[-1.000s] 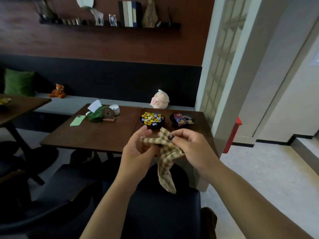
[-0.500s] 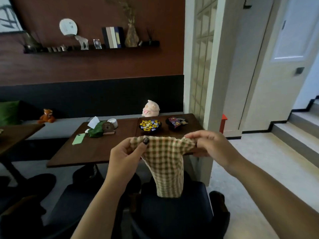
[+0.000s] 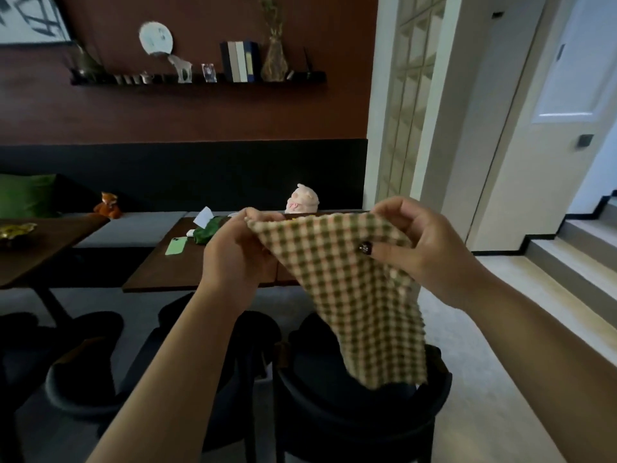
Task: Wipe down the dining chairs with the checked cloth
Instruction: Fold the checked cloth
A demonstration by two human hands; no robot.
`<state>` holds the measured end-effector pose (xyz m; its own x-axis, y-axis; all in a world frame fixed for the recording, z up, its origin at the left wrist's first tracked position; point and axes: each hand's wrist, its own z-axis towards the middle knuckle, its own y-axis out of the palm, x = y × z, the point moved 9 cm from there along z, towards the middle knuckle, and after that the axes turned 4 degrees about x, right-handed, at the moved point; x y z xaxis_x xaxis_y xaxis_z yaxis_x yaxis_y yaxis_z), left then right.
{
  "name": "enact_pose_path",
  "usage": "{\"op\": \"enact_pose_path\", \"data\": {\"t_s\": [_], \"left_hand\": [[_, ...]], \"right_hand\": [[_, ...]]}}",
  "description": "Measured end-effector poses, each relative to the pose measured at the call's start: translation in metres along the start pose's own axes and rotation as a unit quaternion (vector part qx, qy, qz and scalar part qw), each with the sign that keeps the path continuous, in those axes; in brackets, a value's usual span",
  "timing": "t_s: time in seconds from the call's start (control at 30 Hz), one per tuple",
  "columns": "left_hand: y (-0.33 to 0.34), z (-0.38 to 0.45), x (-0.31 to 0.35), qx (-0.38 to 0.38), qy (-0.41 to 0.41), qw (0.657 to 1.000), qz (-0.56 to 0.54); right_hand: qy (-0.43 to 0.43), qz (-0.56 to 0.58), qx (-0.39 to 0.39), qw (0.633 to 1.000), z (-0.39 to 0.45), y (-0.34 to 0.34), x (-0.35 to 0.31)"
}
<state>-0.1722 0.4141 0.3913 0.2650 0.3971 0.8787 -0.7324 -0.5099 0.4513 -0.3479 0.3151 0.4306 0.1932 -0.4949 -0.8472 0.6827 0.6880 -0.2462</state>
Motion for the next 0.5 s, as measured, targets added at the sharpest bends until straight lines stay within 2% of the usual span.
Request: {"op": "enact_pose_path", "data": {"t_s": [0.1,0.23,0.37,0.5], "left_hand": [[0.003,0.002,0.007,0.004,-0.010,0.999,0.033],[0.027,0.000,0.004,-0.017,-0.023,0.994,0.104],[0.050,-0.006,-0.009,-0.050,-0.049,0.994,0.086],[0.056,-0.015,-0.026,-0.048,-0.064,0.996,0.043]], "right_hand": [[-0.027,0.009,-0.048,0.998,0.005,0.014,-0.021],[-0.061,-0.041,-0.104,0.992,0.012,0.033,-0.039],[-0.091,-0.118,-0.072,0.986,0.015,0.030,-0.035],[-0.091,-0.156,-0.005,0.984,0.011,0.012,-0.021]]}}
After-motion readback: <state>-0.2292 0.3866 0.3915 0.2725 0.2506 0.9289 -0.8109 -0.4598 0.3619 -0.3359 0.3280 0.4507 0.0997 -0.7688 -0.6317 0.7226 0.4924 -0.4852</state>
